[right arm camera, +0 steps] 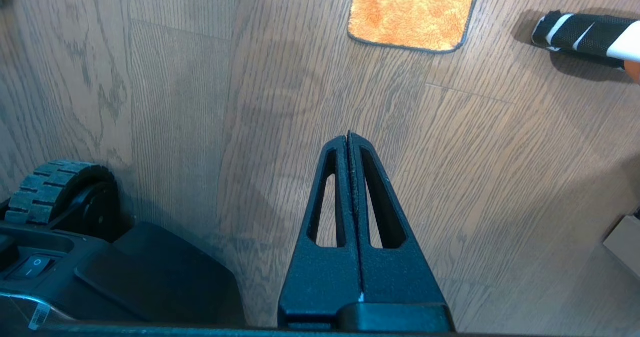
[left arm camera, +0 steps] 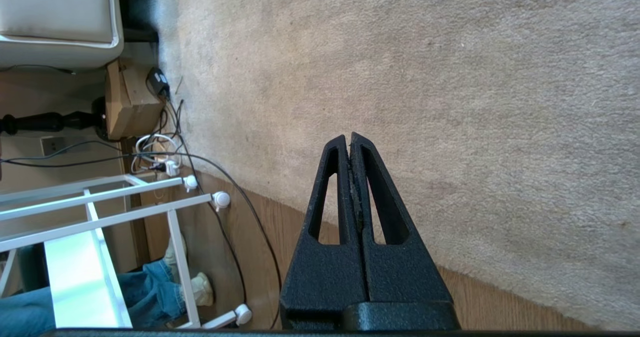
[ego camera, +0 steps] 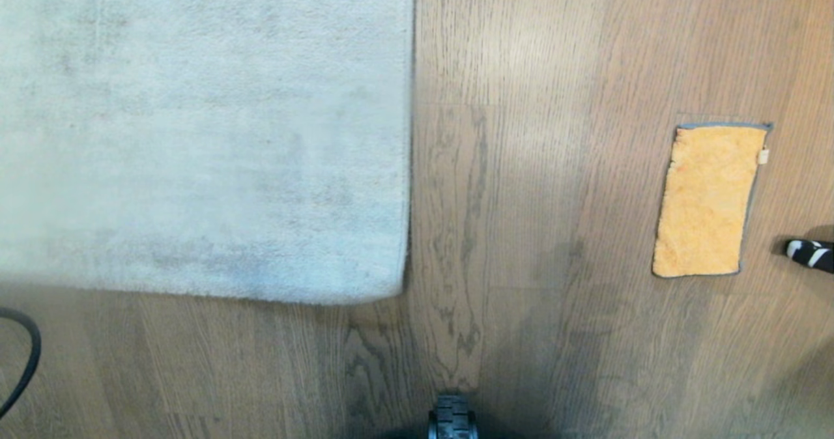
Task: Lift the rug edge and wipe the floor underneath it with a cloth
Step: Lay down the carpet
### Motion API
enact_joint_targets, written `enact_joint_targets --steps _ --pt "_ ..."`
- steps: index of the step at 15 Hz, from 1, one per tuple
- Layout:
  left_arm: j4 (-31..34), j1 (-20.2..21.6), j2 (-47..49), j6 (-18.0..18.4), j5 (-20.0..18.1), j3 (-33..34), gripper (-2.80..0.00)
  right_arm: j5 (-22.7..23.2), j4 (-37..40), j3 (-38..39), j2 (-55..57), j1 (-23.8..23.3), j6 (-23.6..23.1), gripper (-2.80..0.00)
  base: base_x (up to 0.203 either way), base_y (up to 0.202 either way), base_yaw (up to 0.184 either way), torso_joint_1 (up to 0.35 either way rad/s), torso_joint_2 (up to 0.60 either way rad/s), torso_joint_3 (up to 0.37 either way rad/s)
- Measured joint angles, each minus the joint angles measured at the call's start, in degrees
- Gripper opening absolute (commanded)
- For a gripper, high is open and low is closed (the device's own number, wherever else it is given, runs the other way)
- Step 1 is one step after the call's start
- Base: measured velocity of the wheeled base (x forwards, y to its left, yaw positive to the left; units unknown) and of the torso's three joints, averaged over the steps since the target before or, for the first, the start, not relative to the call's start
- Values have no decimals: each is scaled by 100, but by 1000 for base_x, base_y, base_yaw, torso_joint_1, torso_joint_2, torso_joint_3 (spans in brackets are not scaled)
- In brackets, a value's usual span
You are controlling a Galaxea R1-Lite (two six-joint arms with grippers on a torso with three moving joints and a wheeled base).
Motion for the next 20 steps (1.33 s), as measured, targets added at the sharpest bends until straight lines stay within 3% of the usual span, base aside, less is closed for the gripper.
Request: enact_joint_targets --steps 4,11,15,20 --pt "0 -389 9 -2 4 0 -280 -2 35 0 -100 0 9 -280 0 0 0 0 0 0" --pt "778 -2290 62 -214 41 -130 -280 -2 13 0 -195 -2 20 -280 0 0 0 0 0 0" --pt "2171 -3515 204 -1085 54 -970 -280 1 5 0 -204 -7 26 -280 0 0 0 0 0 0" --pt "3770 -5504 544 -2408 82 -1559 -280 -2 9 0 -206 -7 41 -280 0 0 0 0 0 0"
